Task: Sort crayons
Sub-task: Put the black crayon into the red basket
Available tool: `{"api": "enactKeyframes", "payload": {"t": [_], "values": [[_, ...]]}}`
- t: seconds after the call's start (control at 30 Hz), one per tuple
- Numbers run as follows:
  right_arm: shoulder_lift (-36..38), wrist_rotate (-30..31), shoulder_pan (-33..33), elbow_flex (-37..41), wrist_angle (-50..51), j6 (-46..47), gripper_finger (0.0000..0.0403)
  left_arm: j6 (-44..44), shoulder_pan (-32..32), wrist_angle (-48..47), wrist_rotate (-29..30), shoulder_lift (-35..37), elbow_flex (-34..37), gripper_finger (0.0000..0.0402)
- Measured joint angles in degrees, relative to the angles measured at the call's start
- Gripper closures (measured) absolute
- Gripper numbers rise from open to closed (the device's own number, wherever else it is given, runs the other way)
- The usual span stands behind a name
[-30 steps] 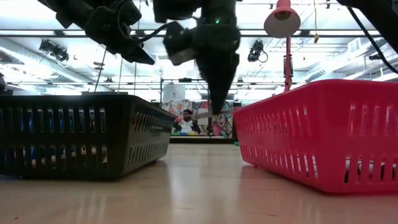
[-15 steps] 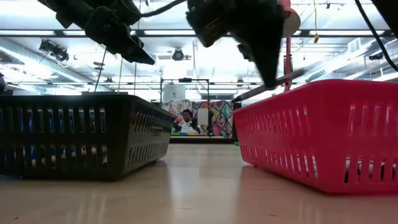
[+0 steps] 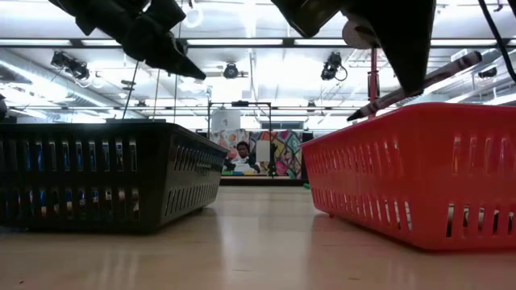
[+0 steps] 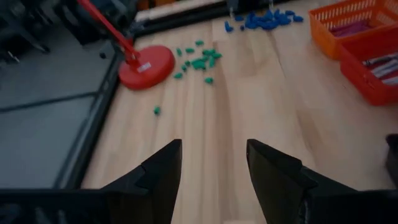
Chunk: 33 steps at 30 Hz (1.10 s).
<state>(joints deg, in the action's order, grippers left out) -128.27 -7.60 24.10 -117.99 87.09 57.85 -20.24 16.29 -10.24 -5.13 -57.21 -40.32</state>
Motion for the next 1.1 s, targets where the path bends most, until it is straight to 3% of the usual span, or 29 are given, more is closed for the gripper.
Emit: {"api": "enactKeyframes", "payload": {"t": [0.3,0.87,1.1], "values": [[0.0,4.0,0.9,0.1,-3.7,7.8,0.0367,-4.1,0.0,7.1,0.1,0.0,0.0,0.0209],[0.0,5.0,1.7,15.8,-21.2,14.9,0.0353,-6.1,0.0,9.7,0.1,0.0,0.0,0.0209],[0.2,3.0,1.7,18.4,-24.1,14.2,0.0352,-6.1,0.0,9.6,0.1,0.0,0.0,0.0209]]}}
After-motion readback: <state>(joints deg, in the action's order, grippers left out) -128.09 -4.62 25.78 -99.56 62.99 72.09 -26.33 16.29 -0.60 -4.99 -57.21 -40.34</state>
